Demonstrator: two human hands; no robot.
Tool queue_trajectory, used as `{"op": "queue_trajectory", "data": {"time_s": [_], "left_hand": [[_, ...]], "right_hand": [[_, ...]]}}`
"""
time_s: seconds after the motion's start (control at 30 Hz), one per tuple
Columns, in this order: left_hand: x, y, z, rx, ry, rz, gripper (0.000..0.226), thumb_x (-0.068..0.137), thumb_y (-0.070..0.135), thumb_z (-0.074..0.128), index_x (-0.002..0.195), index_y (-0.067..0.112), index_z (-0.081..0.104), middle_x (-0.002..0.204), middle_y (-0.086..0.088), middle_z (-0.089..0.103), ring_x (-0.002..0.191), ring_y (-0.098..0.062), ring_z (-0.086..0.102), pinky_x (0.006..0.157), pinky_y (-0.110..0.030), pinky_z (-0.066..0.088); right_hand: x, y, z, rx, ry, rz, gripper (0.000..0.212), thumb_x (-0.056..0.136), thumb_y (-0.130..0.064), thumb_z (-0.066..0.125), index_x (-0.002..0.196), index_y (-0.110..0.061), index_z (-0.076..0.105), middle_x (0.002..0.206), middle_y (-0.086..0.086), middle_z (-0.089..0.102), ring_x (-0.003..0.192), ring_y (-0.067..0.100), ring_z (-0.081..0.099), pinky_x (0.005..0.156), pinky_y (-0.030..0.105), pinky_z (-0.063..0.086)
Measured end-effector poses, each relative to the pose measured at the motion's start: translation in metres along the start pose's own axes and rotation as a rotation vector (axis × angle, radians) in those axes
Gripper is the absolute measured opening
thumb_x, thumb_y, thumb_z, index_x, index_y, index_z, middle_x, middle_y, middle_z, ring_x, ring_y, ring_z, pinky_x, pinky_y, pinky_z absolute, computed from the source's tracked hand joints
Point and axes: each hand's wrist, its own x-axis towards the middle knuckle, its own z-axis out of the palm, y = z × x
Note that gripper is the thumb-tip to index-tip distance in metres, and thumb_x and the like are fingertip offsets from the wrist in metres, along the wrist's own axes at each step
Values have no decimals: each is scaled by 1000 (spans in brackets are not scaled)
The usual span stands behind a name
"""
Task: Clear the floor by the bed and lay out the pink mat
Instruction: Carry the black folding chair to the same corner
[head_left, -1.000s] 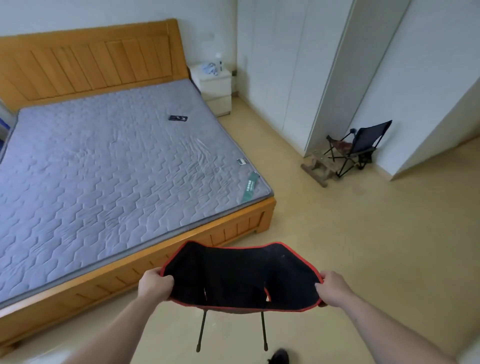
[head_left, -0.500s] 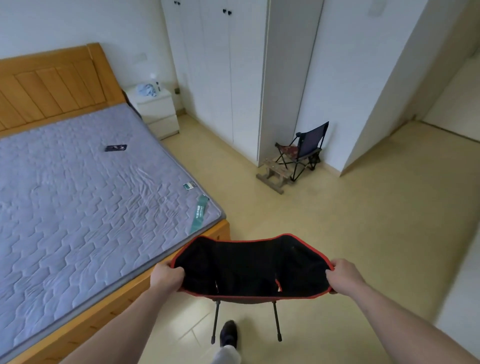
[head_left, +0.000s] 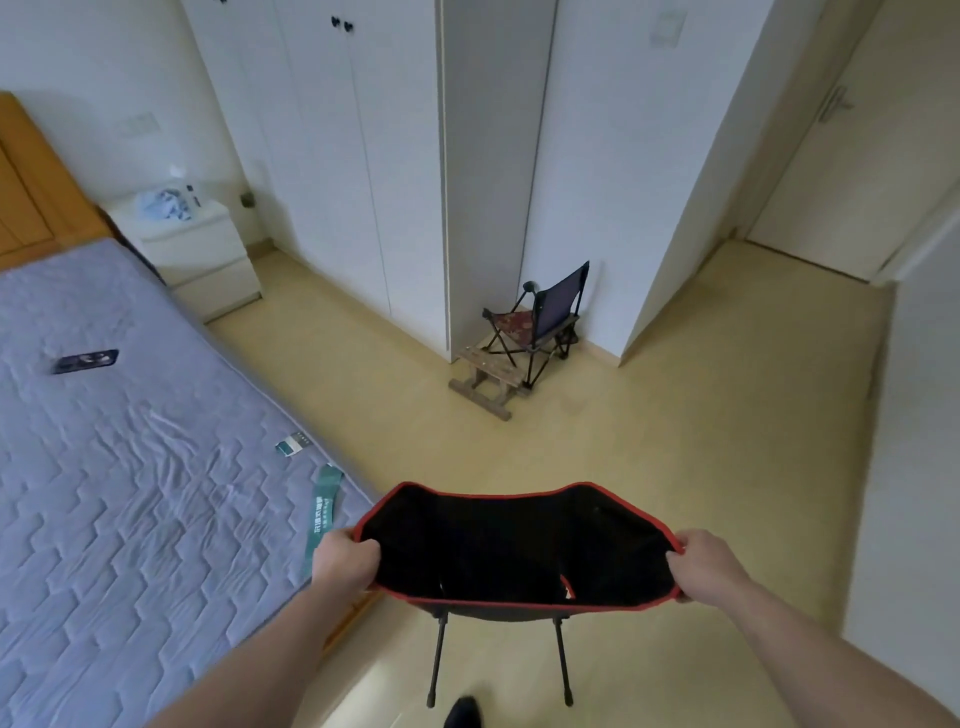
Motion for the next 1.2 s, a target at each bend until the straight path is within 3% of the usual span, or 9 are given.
{"op": "queue_trajectory", "data": {"time_s": [0.2, 0.33, 0.53, 0.83, 0.97, 1.2], "left_hand": [[37, 88, 28, 88, -49, 81, 20, 77, 2, 53, 90, 5, 69, 66, -8, 66, 56, -19, 64, 39, -21, 44], [62, 151, 56, 127, -80, 140, 23, 79, 2, 51, 93, 9, 68, 69, -7, 65, 56, -19, 62, 32, -18, 40], [105, 229, 112, 113, -167, 117, 41, 74, 2, 44, 105, 9, 70, 78, -14, 74, 59, -27, 73, 42, -24, 52], [162, 329, 199, 63, -131, 62, 38, 72, 2, 41, 94, 11, 70, 76, -17, 75, 60, -32, 74, 57, -44, 63], [176, 359, 227, 56, -115, 41, 37, 70, 2, 43, 92, 13, 70, 76, -15, 76, 60, -31, 74, 58, -44, 63], [207, 423, 261, 77, -88, 20, 35, 73, 2, 45, 95, 14, 69, 76, -12, 75, 58, -27, 74, 54, -37, 62]], "right_hand": [[52, 0, -35, 56, 49, 72, 21, 98, -6, 50, 93, -12, 69, 80, 8, 73, 62, 24, 75, 59, 37, 64], [91, 0, -64, 85, 73, 119, 20, 99, -7, 50, 95, -11, 69, 81, 8, 72, 62, 23, 74, 54, 32, 60], [169, 2, -108, 112, 81, 146, 19, 100, -7, 49, 92, -13, 67, 81, 8, 71, 65, 25, 74, 49, 27, 53], [306, -1, -194, 91, 61, 108, 22, 98, -7, 49, 87, -15, 67, 80, 7, 72, 62, 24, 74, 51, 30, 59], [356, -1, -223, 43, 60, 100, 22, 98, -9, 50, 89, -17, 68, 79, 5, 72, 60, 21, 74, 48, 27, 56], [444, -16, -261, 3, 66, 72, 24, 97, -13, 50, 91, -16, 74, 73, 4, 74, 59, 19, 74, 66, 39, 64]]}}
